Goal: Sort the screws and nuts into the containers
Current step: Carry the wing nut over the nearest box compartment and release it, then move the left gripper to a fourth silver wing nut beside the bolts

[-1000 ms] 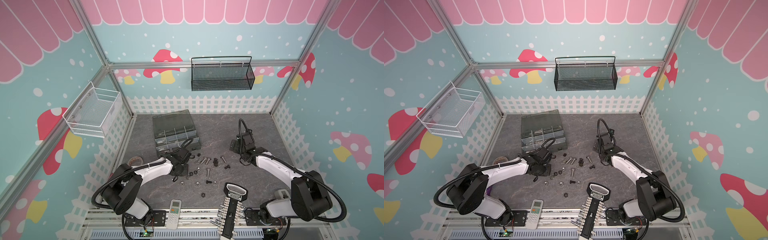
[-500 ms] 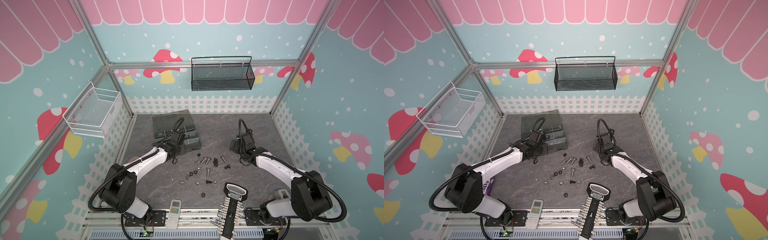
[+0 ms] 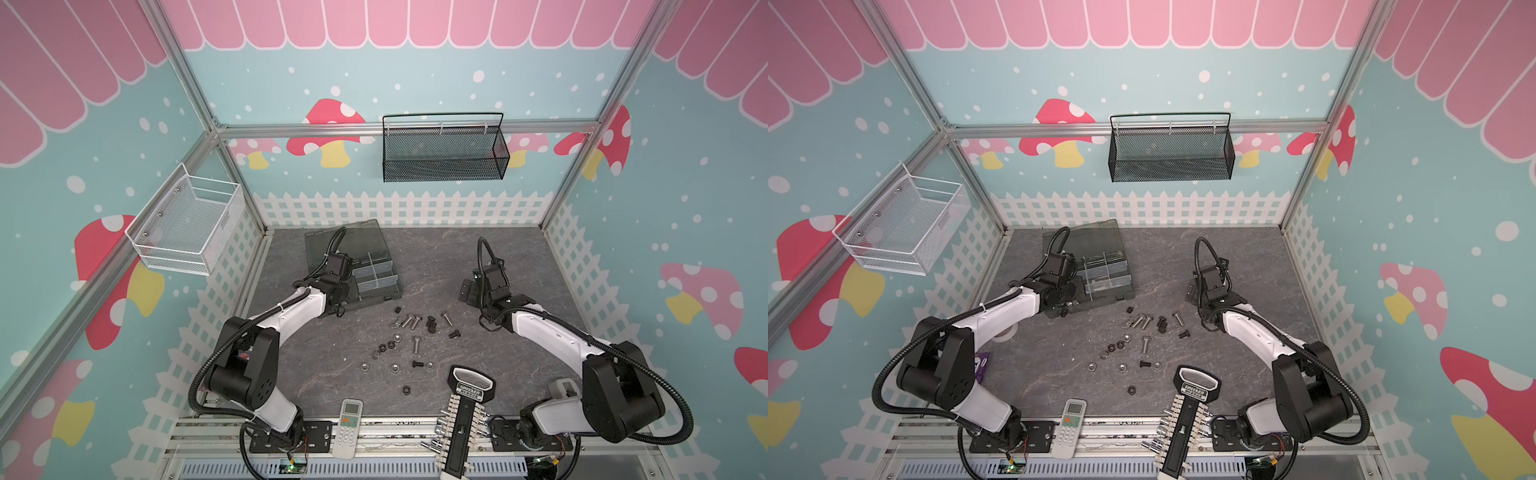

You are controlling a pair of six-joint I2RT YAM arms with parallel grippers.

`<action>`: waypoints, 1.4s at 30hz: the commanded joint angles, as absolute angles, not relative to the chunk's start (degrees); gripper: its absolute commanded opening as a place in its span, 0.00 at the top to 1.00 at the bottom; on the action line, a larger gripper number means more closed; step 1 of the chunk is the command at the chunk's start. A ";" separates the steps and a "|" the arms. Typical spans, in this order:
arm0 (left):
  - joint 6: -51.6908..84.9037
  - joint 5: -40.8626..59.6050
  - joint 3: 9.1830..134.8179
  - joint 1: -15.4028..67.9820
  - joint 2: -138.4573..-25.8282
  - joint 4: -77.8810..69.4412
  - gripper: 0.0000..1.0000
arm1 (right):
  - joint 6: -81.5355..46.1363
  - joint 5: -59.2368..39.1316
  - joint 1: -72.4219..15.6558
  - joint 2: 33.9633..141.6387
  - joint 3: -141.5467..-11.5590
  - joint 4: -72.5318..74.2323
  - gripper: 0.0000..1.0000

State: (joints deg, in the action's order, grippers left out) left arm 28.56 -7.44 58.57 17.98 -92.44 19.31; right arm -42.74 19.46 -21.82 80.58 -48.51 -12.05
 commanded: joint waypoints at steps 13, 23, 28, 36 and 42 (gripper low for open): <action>31.38 -1.73 57.86 17.40 -95.44 15.38 0.88 | -43.79 19.38 -22.28 81.47 -50.05 -12.70 0.02; 32.08 -1.69 55.75 18.03 -94.75 15.12 0.82 | -44.19 19.47 -22.22 81.02 -49.35 -12.68 0.02; 32.17 -1.34 55.63 18.17 -95.14 14.77 0.74 | -44.18 19.51 -22.24 81.17 -49.31 -12.68 0.02; 31.44 -1.51 54.95 18.28 -92.33 14.93 0.67 | -43.95 20.24 -22.24 80.61 -49.57 -12.74 0.02; 30.79 -2.22 53.98 18.63 -87.65 15.85 0.64 | -44.03 20.25 -22.24 80.20 -49.31 -12.74 0.02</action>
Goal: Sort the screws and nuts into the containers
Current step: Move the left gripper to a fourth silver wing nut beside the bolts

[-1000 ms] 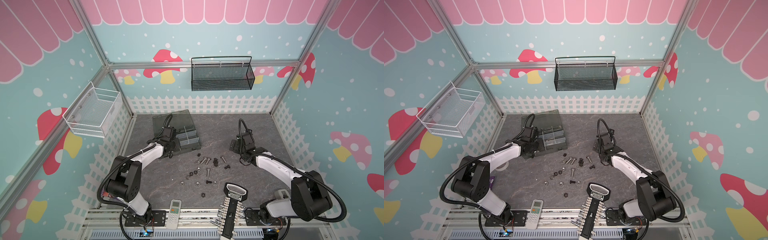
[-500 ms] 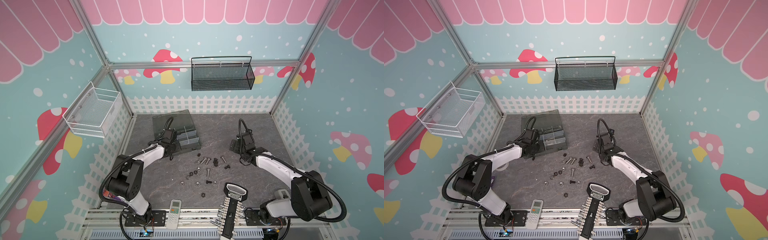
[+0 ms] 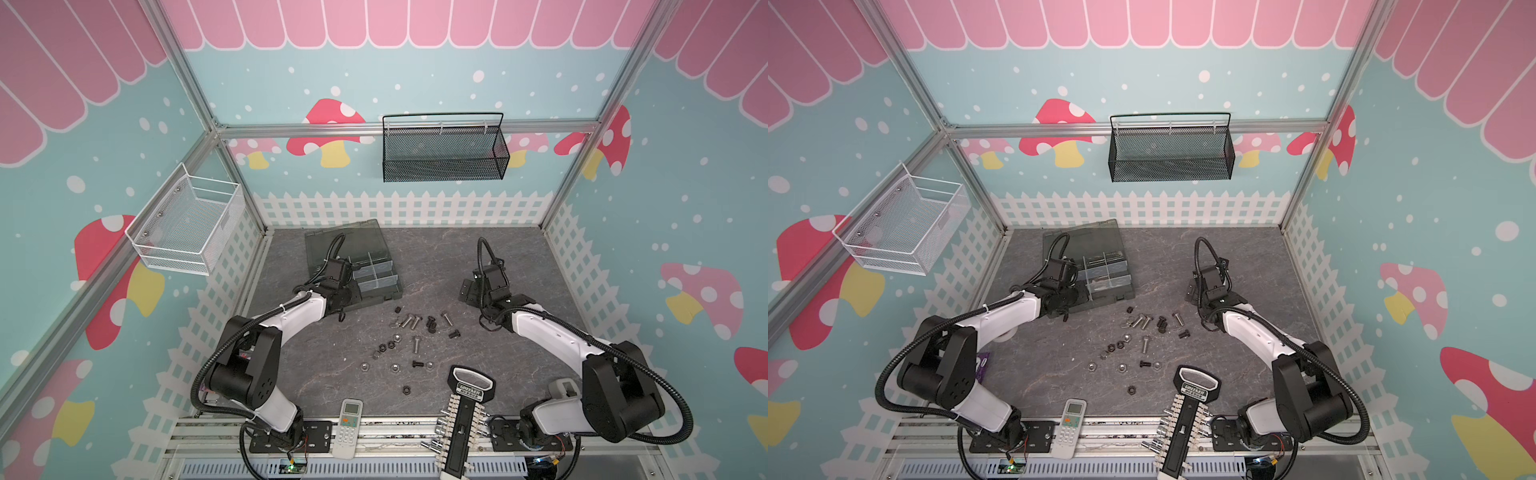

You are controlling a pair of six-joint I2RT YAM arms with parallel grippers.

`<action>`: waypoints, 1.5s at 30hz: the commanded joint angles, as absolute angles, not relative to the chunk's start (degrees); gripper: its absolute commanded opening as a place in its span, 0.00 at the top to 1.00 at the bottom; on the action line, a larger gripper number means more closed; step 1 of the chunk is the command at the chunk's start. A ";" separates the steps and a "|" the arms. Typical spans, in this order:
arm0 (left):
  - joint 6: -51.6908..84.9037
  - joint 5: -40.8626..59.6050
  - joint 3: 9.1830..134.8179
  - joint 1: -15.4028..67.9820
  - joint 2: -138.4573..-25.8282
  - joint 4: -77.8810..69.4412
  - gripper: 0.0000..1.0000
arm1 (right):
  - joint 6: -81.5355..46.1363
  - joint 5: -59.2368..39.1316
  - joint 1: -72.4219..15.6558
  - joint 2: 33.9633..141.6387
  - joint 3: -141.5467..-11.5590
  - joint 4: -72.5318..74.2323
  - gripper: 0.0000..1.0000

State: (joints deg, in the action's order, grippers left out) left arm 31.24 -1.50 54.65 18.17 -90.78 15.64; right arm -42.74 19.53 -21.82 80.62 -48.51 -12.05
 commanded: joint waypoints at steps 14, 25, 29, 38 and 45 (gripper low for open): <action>24.47 -3.55 46.88 27.57 -76.94 14.21 0.54 | -44.15 20.36 -22.24 79.76 -48.87 -12.72 0.02; 20.01 0.76 46.58 36.18 -82.88 9.75 0.36 | -44.47 20.01 -22.25 79.61 -48.63 -12.83 0.02; 15.93 2.66 49.10 37.54 -86.90 9.58 0.36 | -44.56 20.19 -22.24 78.95 -48.32 -12.98 0.02; 8.03 6.43 55.87 37.58 -93.65 15.55 0.42 | -44.65 21.43 -22.24 77.43 -48.00 -13.71 0.02; 5.81 6.91 58.90 38.05 -98.80 18.76 0.46 | -45.12 21.27 -22.24 77.85 -47.99 -13.71 0.02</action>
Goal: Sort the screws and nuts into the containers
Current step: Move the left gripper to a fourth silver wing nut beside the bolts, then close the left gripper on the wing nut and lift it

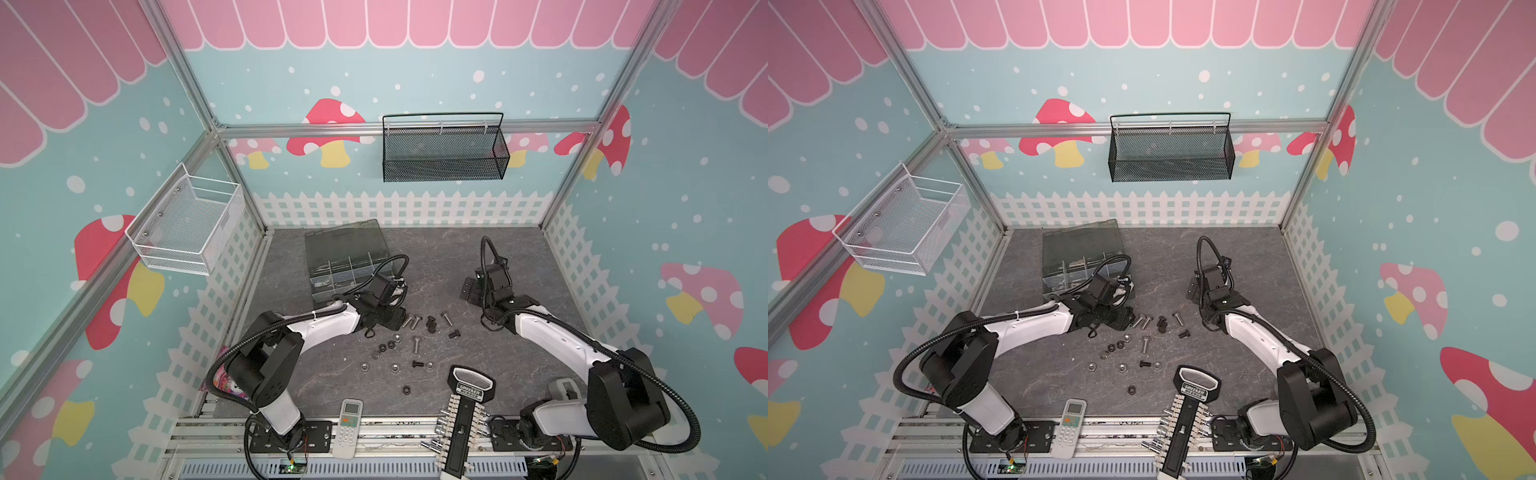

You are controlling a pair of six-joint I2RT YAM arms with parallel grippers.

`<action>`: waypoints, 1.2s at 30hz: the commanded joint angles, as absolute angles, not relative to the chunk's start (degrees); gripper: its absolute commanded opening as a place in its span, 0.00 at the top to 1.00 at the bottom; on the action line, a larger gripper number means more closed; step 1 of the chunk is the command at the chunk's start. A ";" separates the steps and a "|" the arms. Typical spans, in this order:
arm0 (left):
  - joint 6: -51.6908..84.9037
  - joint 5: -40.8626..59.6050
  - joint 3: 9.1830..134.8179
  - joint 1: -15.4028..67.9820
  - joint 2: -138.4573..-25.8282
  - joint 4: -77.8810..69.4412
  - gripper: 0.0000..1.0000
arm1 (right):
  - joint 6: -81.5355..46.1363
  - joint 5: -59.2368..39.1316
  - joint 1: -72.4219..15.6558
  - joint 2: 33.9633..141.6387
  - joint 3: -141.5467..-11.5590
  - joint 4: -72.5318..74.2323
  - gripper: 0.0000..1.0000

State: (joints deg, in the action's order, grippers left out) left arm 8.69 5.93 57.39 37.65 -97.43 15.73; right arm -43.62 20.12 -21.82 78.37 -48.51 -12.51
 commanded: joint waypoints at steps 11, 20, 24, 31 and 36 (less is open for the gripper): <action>6.28 4.71 61.07 38.46 -104.44 20.51 0.51 | -45.16 21.19 -22.24 78.38 -48.50 -13.64 0.02; 7.56 1.86 62.31 38.52 -106.34 20.69 0.59 | -44.91 21.25 -22.24 78.75 -48.95 -13.67 0.02; 8.33 1.44 62.66 38.45 -106.86 20.86 0.59 | -44.73 21.18 -22.24 79.07 -49.30 -13.70 0.02; 9.08 0.92 62.80 38.41 -107.49 21.24 0.59 | -44.73 20.92 -22.24 79.63 -49.67 -13.72 0.02; 9.48 1.03 62.49 38.41 -107.10 21.69 0.63 | -44.67 20.92 -22.21 79.63 -49.74 -13.78 0.02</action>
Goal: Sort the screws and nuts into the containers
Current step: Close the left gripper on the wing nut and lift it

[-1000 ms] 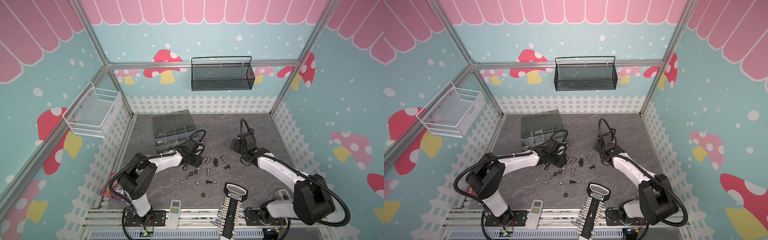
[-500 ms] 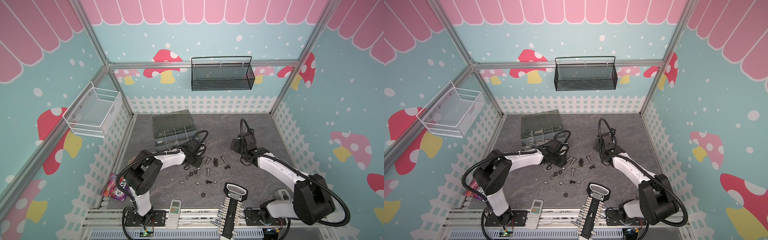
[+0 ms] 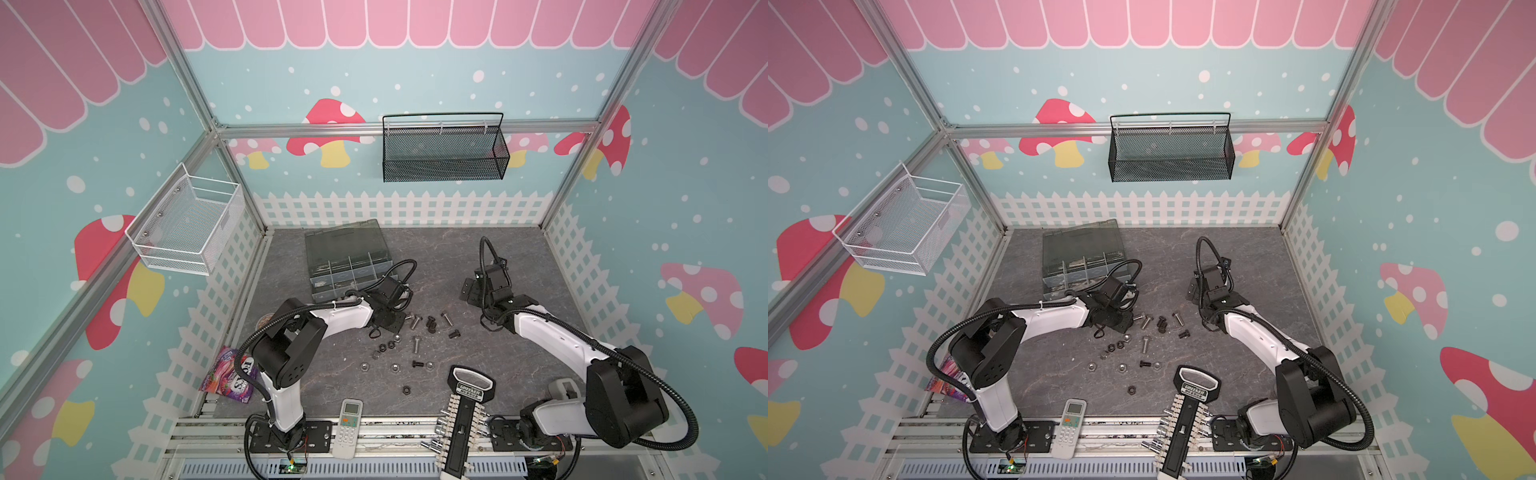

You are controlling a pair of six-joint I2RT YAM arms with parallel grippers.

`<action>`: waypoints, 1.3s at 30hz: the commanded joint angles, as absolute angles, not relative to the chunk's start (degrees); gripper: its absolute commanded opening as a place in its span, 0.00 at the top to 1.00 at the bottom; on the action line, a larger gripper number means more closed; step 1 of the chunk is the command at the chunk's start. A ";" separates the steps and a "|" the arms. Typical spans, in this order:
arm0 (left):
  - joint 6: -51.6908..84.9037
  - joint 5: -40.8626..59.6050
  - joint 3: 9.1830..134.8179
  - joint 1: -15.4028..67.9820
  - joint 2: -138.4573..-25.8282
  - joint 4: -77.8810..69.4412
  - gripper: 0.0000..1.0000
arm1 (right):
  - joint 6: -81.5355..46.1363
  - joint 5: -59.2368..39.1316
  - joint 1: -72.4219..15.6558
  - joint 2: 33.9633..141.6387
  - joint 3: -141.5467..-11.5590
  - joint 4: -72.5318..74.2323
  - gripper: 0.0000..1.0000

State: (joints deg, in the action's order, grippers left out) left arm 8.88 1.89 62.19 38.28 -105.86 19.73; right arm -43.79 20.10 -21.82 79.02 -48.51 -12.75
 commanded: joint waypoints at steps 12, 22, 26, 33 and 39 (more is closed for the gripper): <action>9.89 0.77 60.17 38.51 -104.00 23.55 0.77 | -44.77 20.99 -22.23 79.52 -49.73 -13.94 0.02; 10.88 0.50 58.88 38.48 -103.14 23.54 0.90 | -45.00 21.00 -22.24 79.20 -49.36 -13.97 0.02; 10.99 0.79 58.96 38.41 -103.10 24.02 0.90 | -44.99 21.08 -22.24 79.10 -49.13 -13.94 0.02; 11.05 1.14 60.52 38.43 -104.74 27.14 0.77 | -45.17 21.35 -22.24 79.05 -48.87 -13.95 0.02; 11.43 0.00 61.88 38.42 -106.47 29.57 0.74 | -45.15 21.47 -22.24 79.15 -48.69 -13.97 0.02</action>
State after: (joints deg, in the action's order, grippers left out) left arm 10.85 1.02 61.39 38.28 -104.16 24.58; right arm -43.81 20.14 -21.82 79.02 -48.51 -12.91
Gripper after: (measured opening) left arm 0.264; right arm 0.984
